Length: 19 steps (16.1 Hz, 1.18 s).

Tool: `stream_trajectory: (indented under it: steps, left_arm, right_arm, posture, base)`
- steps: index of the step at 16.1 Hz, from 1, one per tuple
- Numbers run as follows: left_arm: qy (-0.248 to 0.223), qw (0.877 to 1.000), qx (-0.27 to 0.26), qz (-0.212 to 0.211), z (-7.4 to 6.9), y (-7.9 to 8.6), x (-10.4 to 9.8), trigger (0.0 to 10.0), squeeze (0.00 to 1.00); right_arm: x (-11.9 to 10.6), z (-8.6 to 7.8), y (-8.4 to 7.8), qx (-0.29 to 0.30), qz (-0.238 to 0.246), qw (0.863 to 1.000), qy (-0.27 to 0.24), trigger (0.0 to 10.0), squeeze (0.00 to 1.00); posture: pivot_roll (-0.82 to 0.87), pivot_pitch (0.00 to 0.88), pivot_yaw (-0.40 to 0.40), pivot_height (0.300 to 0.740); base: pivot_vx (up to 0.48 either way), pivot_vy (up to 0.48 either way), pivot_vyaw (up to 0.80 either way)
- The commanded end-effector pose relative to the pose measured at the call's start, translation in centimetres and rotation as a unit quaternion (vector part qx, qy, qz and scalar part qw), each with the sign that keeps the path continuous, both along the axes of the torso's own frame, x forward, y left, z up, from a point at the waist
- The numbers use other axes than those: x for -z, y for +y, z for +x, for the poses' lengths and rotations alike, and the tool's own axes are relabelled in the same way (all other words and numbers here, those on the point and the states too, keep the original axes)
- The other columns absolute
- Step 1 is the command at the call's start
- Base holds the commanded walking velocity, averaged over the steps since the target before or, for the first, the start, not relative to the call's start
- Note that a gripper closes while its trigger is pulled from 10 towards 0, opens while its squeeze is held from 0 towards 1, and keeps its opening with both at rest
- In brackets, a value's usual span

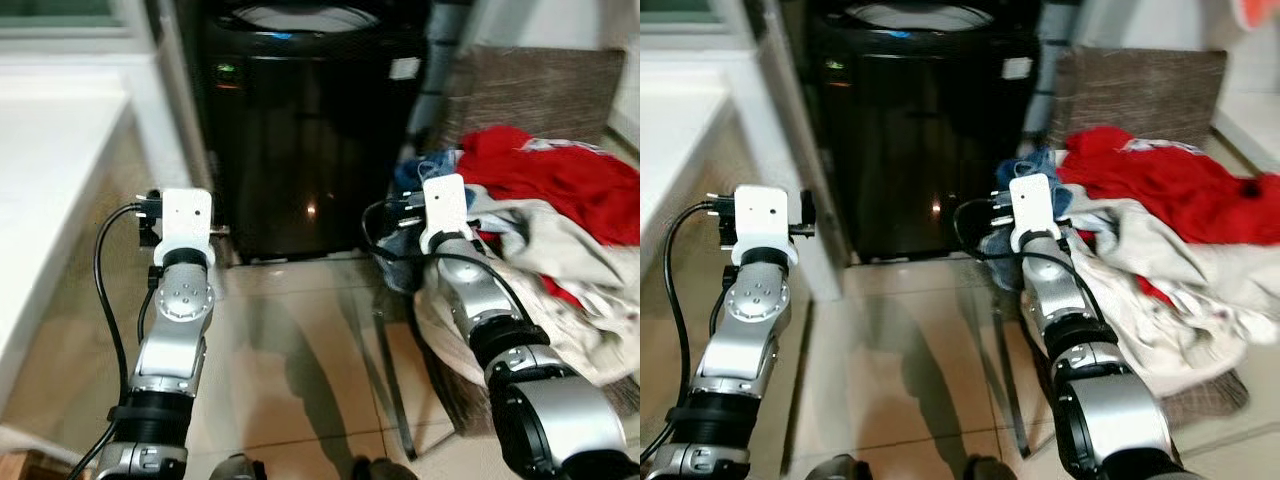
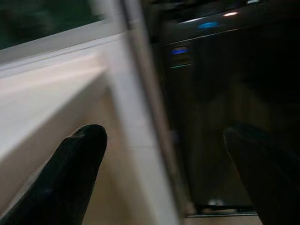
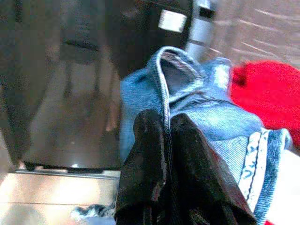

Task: Clothes washing

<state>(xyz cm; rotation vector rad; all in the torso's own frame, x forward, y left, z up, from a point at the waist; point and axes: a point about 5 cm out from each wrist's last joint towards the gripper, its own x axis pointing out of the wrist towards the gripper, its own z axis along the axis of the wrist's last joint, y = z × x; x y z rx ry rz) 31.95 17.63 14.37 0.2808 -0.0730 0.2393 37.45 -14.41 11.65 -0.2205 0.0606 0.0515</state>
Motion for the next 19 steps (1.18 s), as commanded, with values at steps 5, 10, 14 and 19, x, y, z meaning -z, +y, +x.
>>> stream_trajectory:
  steps: [5, 10, 14, 19]
  left_arm:
    - [0.005, 1.0, 0.004, 0.009, 0.4, 0.1, -0.1, 10.0, 0.0]
    - [0.0, 1.0, -0.016, 0.015, 0.4, 0.0, -0.2, 10.0, 0.0]
    - [-0.008, 1.0, 0.008, -0.002, 0.4, -0.6, -0.2, 10.0, 0.0]
    - [-0.061, 0.997, 0.047, 0.01, 0.3, -1.4, -2.3, 10.0, 0.0]
  right_arm:
    - [-0.4, 0.0, 0.4, -0.022, 0.031, 0.999, -0.012, 10.0, 0.0]
    - [0.3, -0.3, 2.7, -0.107, 0.041, 0.993, 0.022, 10.0, 0.0]
    - [0.3, -0.4, 2.7, -0.111, 0.044, 0.993, 0.022, 10.0, 0.0]
    - [-5.6, 0.8, 1.7, -0.072, 0.038, 0.987, -0.141, 10.0, 0.0]
  posture:
    - [0.04, 0.0, -0.032, 0.74]
    - [0.04, 0.0, -0.032, 0.74]
    - [0.04, 0.0, -0.034, 0.74]
    - [0.04, 0.0, -0.031, 0.74]
  base:
    - [0.0, 0.0, -0.7]
    - [0.0, 0.0, -0.12]
    - [0.0, 0.0, 0.0]
    - [0.465, 0.0, 0.0]
